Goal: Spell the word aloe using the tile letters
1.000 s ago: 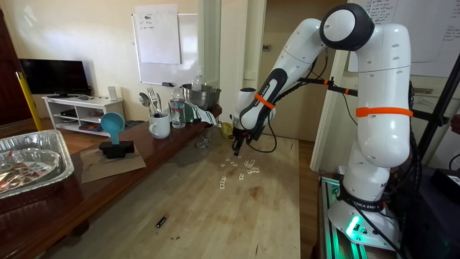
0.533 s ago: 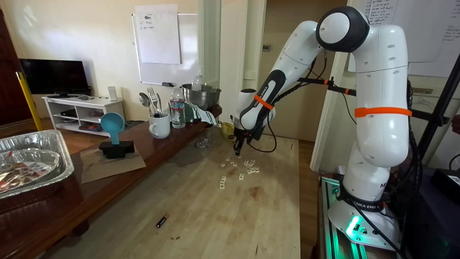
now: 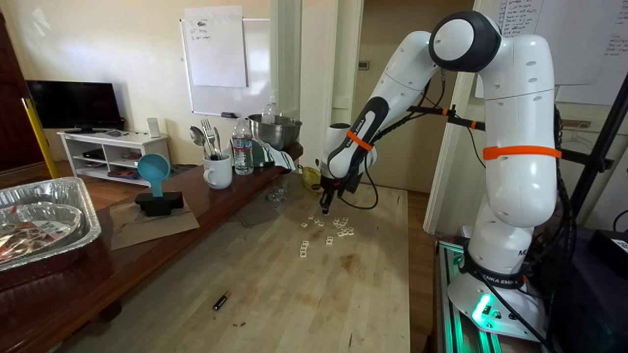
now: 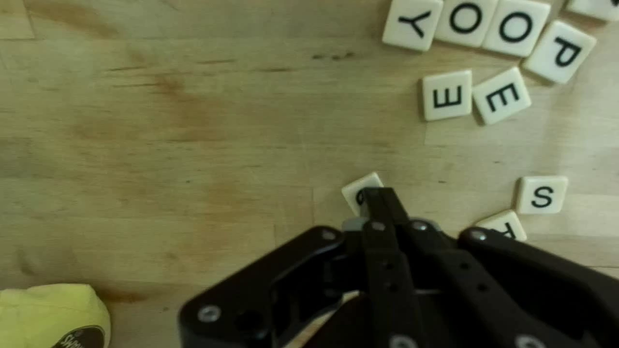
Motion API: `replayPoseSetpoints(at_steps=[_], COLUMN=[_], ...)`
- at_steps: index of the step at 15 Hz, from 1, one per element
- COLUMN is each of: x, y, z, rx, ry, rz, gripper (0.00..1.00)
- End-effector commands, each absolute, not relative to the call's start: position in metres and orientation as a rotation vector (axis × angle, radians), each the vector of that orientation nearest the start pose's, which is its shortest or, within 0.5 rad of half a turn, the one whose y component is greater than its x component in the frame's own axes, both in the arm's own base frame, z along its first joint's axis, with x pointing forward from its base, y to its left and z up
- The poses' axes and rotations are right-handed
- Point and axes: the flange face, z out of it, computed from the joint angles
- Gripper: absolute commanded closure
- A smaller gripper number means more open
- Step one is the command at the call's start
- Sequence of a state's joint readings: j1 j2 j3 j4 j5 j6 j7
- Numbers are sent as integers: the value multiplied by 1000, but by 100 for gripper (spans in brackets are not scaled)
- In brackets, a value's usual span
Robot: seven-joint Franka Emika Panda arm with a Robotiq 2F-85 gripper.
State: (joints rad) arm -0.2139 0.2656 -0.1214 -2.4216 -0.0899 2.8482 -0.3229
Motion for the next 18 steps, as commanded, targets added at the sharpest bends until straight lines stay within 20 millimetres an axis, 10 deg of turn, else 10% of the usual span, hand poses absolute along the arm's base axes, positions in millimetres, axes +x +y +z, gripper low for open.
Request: replayPoseSetpoints(at_steps=[1, 18], x=[478, 450], y=[-158, -107], z=[204, 202], rx=[-3210, -3112], ry=[-131, -381], rz=[-226, 0], gripper=[100, 100])
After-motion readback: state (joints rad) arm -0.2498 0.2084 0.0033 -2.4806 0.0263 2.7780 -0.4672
